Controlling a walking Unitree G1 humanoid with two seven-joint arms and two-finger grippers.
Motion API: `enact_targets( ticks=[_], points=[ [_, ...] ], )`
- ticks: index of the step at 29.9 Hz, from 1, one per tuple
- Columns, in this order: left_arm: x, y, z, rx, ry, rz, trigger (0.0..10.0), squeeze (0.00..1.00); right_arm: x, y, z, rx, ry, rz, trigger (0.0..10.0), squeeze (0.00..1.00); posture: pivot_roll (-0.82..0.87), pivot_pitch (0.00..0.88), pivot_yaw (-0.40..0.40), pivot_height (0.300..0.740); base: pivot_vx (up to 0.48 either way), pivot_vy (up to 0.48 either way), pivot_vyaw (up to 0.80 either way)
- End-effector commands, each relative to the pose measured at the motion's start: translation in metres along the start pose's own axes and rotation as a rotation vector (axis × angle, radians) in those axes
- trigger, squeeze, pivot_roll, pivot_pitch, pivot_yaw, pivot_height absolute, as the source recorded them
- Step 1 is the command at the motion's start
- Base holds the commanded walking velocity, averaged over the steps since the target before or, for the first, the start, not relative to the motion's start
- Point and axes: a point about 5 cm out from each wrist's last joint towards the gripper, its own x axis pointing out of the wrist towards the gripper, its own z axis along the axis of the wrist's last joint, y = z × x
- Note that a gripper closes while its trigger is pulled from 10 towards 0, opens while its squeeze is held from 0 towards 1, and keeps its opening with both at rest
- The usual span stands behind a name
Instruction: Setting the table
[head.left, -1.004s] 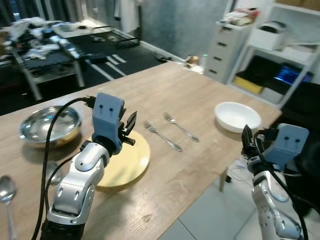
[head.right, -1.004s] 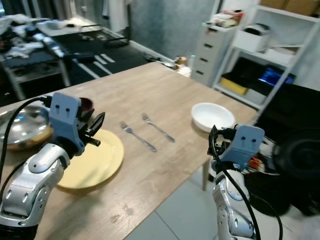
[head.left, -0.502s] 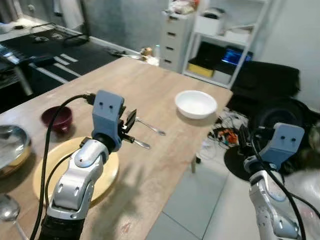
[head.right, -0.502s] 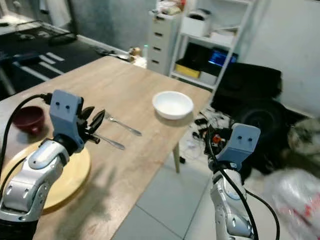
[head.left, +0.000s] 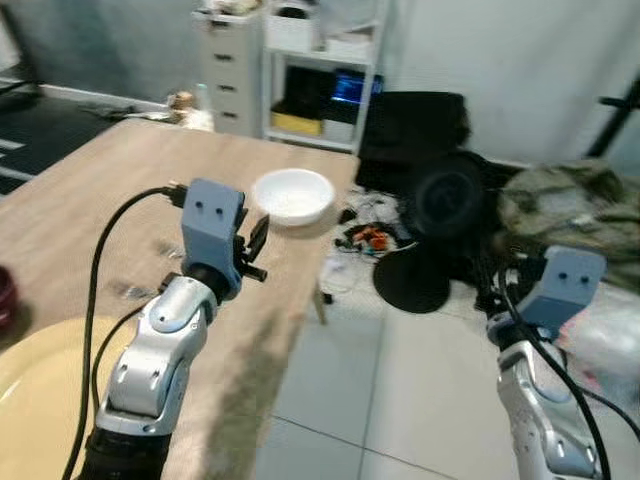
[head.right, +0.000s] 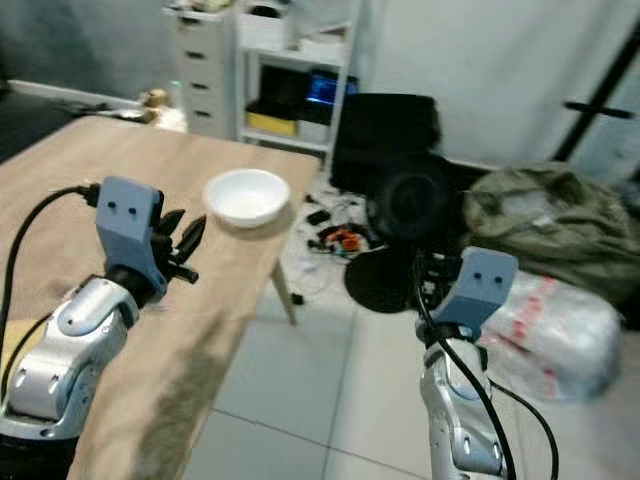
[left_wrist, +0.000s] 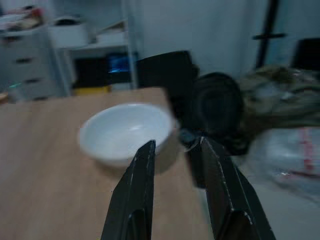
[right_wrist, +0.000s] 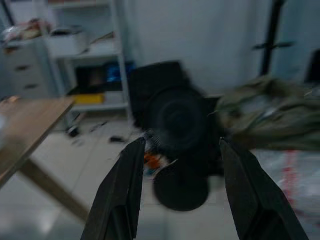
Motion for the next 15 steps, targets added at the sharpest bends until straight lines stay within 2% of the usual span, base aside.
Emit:
enact_targets(
  ticks=[1,15],
  points=[
    [-0.0018,0.0014,-0.0022,0.002,0.004,0.003,10.0,0.00,-0.0029,-0.0006,-0.0042,-0.006,0.013,-0.005,10.0,0.00,0.07,0.091,0.053,0.740,0.000,0.000,-0.80],
    [-0.0003,0.0009,-0.0027,0.003,0.000,-0.004,10.0,0.00,-0.0012,-0.0002,-0.0034,-0.008,0.008,-0.003,10.0,0.00,0.07,0.084,0.054,0.740,0.000,0.000,-0.80]
  ],
)
